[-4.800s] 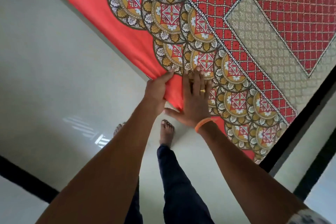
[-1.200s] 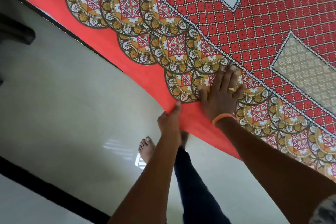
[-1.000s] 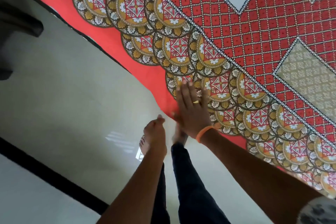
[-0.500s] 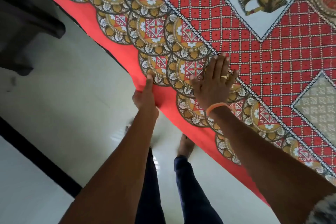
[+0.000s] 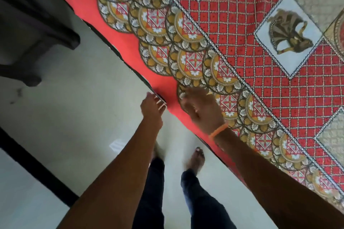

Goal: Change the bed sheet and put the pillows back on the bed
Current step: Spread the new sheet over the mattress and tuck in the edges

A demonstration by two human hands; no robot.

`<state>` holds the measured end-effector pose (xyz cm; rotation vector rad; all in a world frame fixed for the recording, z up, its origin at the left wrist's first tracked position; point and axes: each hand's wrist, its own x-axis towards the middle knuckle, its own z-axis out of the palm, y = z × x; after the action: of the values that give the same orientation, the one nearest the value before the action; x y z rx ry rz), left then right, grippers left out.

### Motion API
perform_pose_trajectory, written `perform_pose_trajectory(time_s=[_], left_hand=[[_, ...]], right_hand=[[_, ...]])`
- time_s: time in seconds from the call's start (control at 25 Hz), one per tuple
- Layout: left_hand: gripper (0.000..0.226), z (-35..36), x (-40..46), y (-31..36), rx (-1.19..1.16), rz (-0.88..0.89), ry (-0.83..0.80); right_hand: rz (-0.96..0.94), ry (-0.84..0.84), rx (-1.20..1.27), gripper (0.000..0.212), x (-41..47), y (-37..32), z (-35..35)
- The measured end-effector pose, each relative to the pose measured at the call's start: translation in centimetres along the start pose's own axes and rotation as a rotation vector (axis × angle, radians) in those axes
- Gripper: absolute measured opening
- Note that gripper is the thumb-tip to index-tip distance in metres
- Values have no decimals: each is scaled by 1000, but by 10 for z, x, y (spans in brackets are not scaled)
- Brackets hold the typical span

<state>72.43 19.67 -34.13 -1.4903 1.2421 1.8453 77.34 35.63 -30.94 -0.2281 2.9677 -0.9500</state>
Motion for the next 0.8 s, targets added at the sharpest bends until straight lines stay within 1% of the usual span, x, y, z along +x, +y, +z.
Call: perform_pose_trajectory(time_s=[0.04,0.08,0.12,0.16,0.2,0.24,0.28,0.32,0.36,0.44,0.52,0.56,0.6,0.64,0.68,0.72,0.76,0.8], left_hand=[[40,15,2,22,-12,13,-22],[55,28,7,42,5,19,-7],[70,38,11,60,46,33,35],[79,44,15,73,107,62,93],[81,46,20,83,158,101,127],[75,44,25,88,180,161,129],[61,39,31,91,210,213,114],[45,30,38,91,249,250,110],[36,15,44,94,277,275,124],[38,-23,60,103,309,251,192],[34,-57,72,113,364,119,315],[38,-65,74,118,373,56,360],[43,-67,74,124,390,32,383],[48,-62,71,132,374,46,358],[51,-52,69,144,322,69,305],[55,-35,67,160,234,76,226],[57,-16,68,177,152,77,149],[59,3,71,195,115,93,102]], right_hand=[[105,136,4,32,19,10,-8],[237,213,-63,37,37,21,-13],[395,210,-161,50,54,31,-14],[553,142,-257,64,67,37,-10],[673,75,-349,74,77,37,0],[729,34,-435,81,86,32,12],[727,7,-495,85,94,23,25],[668,-10,-530,86,101,11,38],[561,-31,-547,87,109,-2,52],[313,-114,-545,83,126,-31,79],[143,-230,-559,79,143,-58,97],[47,-295,-568,74,152,-69,102],[-88,-373,-548,65,159,-78,104],[-247,-441,-466,53,167,-85,101],[-385,-437,-344,39,174,-90,95],[-434,-333,-199,27,184,-91,87],[-372,-179,-54,20,195,-89,79],[-246,-35,51,19,209,-84,71]])
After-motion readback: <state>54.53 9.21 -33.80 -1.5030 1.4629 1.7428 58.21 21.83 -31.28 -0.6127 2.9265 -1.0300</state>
